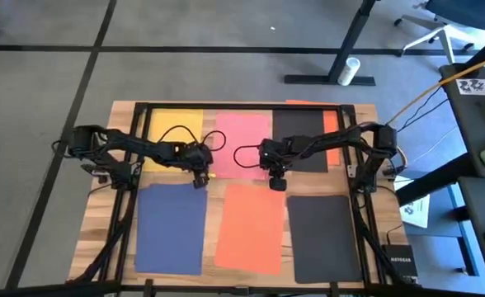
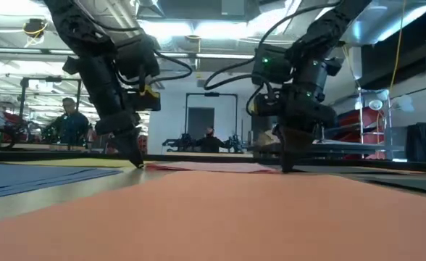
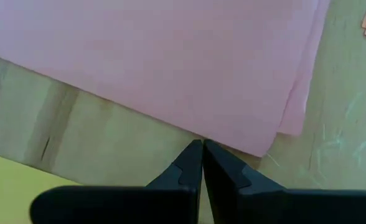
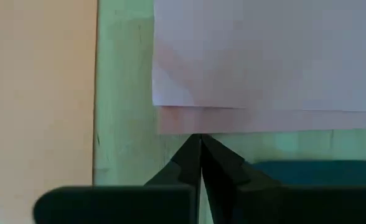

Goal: Organize paper
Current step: Adjust the stacked pink papers on the table

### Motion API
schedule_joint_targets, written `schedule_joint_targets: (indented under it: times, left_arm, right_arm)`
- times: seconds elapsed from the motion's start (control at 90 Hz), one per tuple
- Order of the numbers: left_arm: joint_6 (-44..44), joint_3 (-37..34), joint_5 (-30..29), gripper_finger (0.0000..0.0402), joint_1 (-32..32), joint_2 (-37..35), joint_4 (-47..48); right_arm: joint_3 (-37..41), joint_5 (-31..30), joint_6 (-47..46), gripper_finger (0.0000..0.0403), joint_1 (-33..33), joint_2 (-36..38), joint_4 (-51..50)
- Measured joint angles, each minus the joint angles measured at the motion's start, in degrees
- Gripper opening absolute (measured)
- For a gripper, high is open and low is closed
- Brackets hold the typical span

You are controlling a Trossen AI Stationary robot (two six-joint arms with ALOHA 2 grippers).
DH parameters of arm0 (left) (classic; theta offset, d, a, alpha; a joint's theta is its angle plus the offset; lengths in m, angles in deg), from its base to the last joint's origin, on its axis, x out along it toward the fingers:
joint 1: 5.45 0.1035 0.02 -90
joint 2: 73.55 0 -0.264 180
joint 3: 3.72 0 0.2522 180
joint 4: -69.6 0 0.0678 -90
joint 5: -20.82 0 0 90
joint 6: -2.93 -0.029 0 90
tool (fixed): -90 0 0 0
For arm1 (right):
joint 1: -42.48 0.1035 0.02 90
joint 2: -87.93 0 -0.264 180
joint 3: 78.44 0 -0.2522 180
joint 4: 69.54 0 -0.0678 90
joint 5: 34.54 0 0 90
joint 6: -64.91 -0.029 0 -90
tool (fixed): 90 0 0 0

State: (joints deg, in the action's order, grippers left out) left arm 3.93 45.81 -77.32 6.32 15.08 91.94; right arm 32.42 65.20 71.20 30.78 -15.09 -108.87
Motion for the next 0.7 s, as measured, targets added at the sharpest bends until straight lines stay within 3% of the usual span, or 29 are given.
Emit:
schedule_joint_targets:
  times: [0.7]
  left_arm:
    - [0.7, 0.0, 0.5, 0.0000, -1.2, 0.0, -0.4]
  right_arm:
    - [0.0, 0.4, 0.0, 0.0000, 0.0, -0.9, 2.3]
